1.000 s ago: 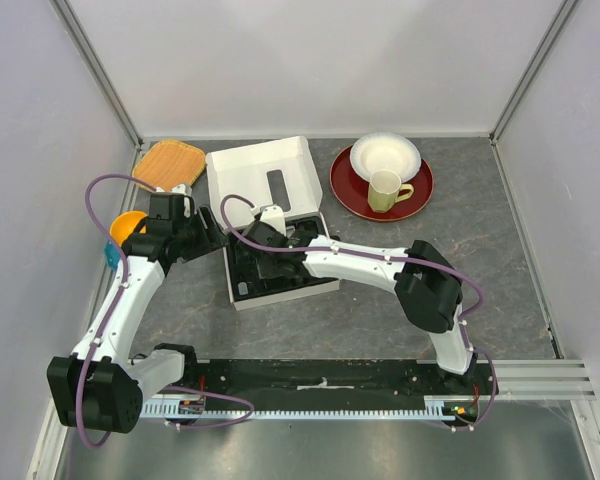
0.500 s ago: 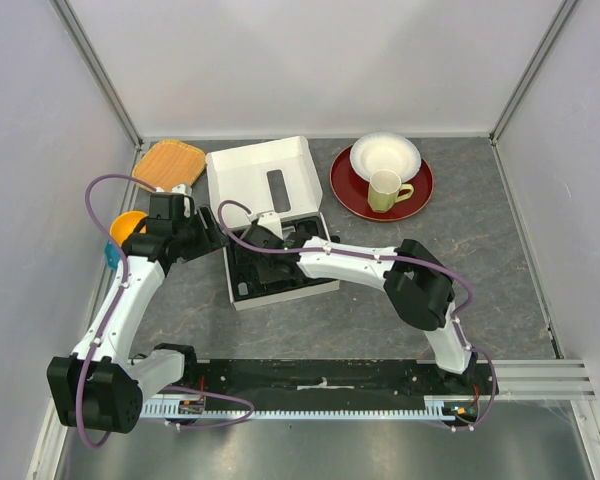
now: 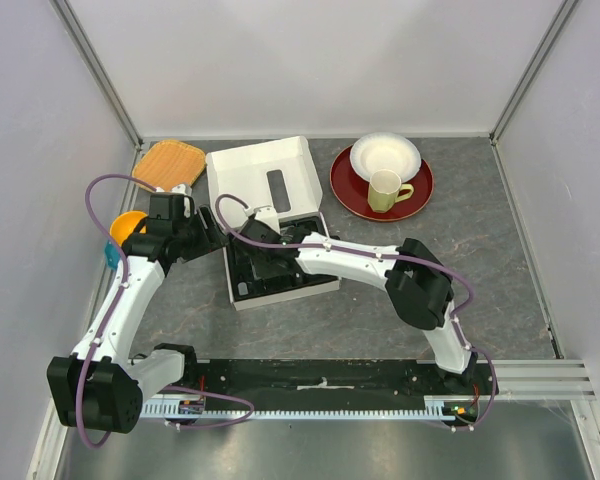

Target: Sort the hair-cutting tools

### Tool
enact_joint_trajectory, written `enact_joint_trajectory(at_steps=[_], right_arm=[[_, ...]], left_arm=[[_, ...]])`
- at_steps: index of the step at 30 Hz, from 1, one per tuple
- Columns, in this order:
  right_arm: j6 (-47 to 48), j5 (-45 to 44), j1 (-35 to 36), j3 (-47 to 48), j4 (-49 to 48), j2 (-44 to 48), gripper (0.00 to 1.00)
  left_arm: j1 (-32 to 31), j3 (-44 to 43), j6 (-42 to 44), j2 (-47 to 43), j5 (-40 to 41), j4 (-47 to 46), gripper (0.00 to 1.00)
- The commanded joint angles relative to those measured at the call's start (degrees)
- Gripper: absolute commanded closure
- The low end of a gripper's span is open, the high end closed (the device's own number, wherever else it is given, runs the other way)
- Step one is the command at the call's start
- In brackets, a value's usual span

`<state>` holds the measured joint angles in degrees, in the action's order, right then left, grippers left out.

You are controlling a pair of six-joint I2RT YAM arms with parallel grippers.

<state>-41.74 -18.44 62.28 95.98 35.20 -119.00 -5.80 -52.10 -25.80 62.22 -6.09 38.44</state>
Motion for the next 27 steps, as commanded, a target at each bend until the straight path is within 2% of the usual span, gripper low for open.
enact_joint_trajectory(at_steps=[1,7,17,21,27], right_arm=[[0.25,-3.61,-0.23,4.21,1.01,4.65,0.55],[-0.45,-6.08,-2.33,1.23,1.54,10.53,0.48],[1.13,-10.04,-12.26,-17.92,2.24,28.37,0.44],[1.74,-10.56,-15.52,-22.50,1.89,30.67,0.27],[4.03,-7.85,-19.65,-25.76,-0.57,29.44,0.24]], left_arm=[[0.44,-0.02,2.51,-0.69,0.99,-0.91,0.28],[0.35,0.06,2.42,-0.78,0.99,-0.82,0.28],[0.35,-0.29,2.42,0.01,0.11,-0.99,0.28],[0.35,-0.90,3.56,0.80,-0.33,-0.82,0.29],[0.35,-1.95,3.30,1.15,-1.03,-0.82,0.29]])
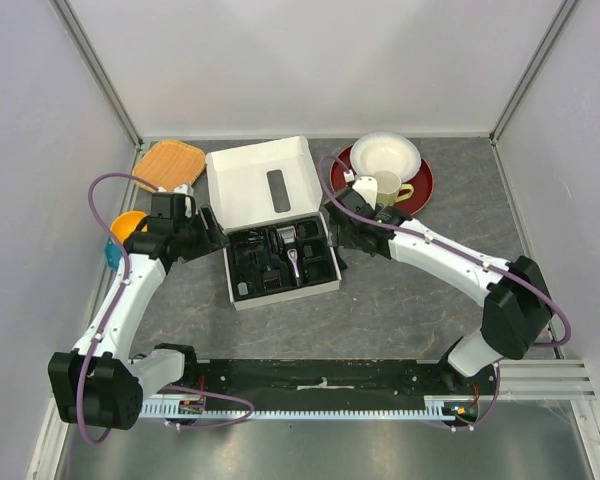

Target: Sort the hair-cutting tools

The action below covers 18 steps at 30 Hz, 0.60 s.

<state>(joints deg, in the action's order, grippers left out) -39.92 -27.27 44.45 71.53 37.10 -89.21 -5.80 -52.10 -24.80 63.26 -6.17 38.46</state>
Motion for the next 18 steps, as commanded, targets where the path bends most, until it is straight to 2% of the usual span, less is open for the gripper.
enact_joint_trajectory(at_steps=[1,9,18], right_arm=[[2.39,2.73,-2.95,-2.09,-3.17,-0.79,0.24],[4.84,11.26,-7.61,-5.17,-9.24,-5.09,0.29],[8.72,21.63,-8.59,-6.05,-12.67,-9.66,0.32]], left_arm=[[0.35,-2.13,2.21,0.02,-0.94,-0.93,0.29],[0.35,-2.66,1.33,1.07,-1.82,-0.75,0.29],[0.44,-3.54,0.54,2.30,-2.70,-0.66,0.29]])
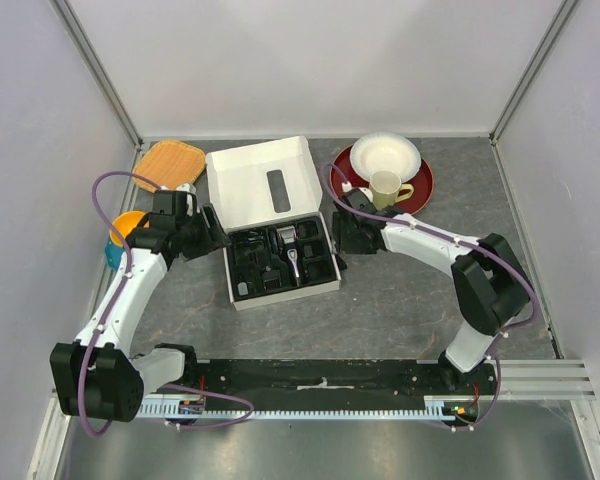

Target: Sort the hair-cutting tools

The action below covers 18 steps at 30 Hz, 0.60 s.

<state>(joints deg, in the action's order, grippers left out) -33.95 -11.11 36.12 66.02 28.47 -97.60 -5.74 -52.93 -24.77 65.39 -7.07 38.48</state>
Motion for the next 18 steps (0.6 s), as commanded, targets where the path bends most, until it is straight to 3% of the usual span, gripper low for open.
enact_joint_trajectory(at_steps=[1,14,18], right_arm=[[3.01,6.19,-0.26,-0.45,-4.82,-2.06,0.32],[3.98,8.83,-0.17,-0.81,-7.11,-6.72,0.40],[5.47,5.85,0.36,0.51,-4.14,-8.92,0.48]], left_arm=[[0.29,-2.71,0.43,0.18,-1.89,-0.69,0.29],[0.29,-3.76,-0.45,0.62,-1.89,0.10,0.29],[0.29,-3.76,-0.63,0.62,-1.81,0.02,0.29]])
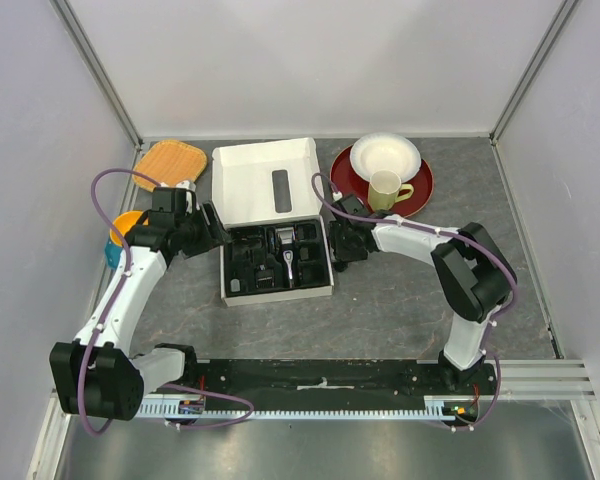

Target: Sort the hair-cutting tools

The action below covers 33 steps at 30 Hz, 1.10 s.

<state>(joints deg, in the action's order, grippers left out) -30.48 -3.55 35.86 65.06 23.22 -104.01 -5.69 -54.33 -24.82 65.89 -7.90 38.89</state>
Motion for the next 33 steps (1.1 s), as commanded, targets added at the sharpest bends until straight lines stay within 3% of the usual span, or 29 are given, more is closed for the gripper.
enact_joint_trajectory(at_steps=[1,5,12,14,26,33], right_arm=[[2.26,-2.42,1.05,1.74,1.56,-2.78,0.49],[2.71,-6.72,2.02,3.58,4.28,-3.92,0.58],[0.69,-10.24,2.38,4.29,5.69,-1.47,0.93],[0.33,-11.21,2.29,4.55,5.78,0.63,0.97],[1.02,-15.96,4.74,13.77,10.44,8.03,1.00],[8.06,-5.33,10.98,21.85,4.99,4.09,1.00]], left_arm=[[0.24,-2.36,-0.58,0.03,-0.98,-0.40,0.29],[0.25,-2.45,-0.58,0.21,-0.98,-0.49,0.29],[0.24,-2.36,-0.49,0.29,-1.85,-0.40,0.29],[0.33,-2.36,-0.41,0.21,-1.85,-0.49,0.29],[0.24,-1.92,0.47,-0.94,3.85,-0.49,0.29],[0.24,-1.84,-0.49,-1.73,9.20,-0.40,0.29]])
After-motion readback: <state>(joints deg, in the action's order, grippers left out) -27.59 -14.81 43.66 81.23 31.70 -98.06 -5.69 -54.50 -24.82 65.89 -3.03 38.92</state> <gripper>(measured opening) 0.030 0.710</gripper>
